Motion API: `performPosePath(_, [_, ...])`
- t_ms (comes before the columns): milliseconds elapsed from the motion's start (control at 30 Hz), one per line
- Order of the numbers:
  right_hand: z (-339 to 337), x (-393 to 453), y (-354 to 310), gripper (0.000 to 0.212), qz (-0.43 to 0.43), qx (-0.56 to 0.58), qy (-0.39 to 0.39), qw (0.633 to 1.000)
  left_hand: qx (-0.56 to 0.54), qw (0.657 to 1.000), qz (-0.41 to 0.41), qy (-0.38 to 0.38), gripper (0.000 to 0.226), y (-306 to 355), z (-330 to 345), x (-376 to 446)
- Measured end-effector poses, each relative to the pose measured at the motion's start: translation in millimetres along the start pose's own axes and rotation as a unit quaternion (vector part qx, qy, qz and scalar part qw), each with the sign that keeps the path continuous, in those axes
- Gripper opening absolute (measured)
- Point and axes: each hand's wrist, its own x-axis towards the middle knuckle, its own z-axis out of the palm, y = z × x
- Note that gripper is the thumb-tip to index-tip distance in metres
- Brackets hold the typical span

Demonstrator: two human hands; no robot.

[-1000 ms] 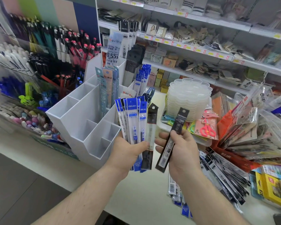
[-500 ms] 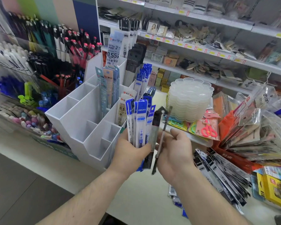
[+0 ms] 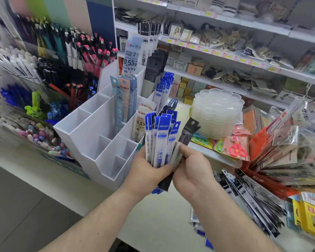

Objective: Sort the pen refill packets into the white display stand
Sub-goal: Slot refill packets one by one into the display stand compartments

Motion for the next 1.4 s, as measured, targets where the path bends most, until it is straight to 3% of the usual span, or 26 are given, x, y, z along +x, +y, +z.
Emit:
performPosePath(133, [-8, 1, -9, 0.010, -0.105, -0.231, 0.012, 0.967, 0.024, 1.000, 0.008, 0.007, 0.051, 5, -9, 2])
performPosePath(267, [-7, 8, -21, 0.006, -0.142, -0.318, -0.010, 0.937, 0.055, 0.998, 0.018, -0.001, 0.050, 14, -14, 4])
performPosePath(433, [1, 24, -33, 0.006, -0.147, -0.313, -0.032, 0.938, 0.058, 0.998, 0.026, 0.024, 0.048, 29, -22, 8])
performPosePath(600, [25, 42, -73, 0.010, -0.216, -0.243, 0.035, 0.945, 0.041, 0.992, 0.038, 0.111, 0.044, 45, -44, 18])
performPosePath(700, [47, 61, -89, 0.013, -0.281, -0.253, 0.059, 0.924, 0.036, 0.988, 0.044, 0.147, 0.041, 49, -53, 19])
performPosePath(900, [88, 110, -101, 0.018, -0.371, -0.312, 0.035, 0.874, 0.022, 0.988, 0.033, 0.150, 0.039, 46, -56, 16])
performPosePath(1100, [109, 152, -90, 0.021, -0.355, -0.419, 0.031, 0.835, 0.020, 0.986, 0.016, 0.163, 0.043, 44, -62, 16])
performPosePath(1400, [135, 174, -76, 0.019, -0.264, -0.610, 0.032, 0.747, 0.022, 0.990, -0.006, 0.137, 0.043, 43, -67, 14])
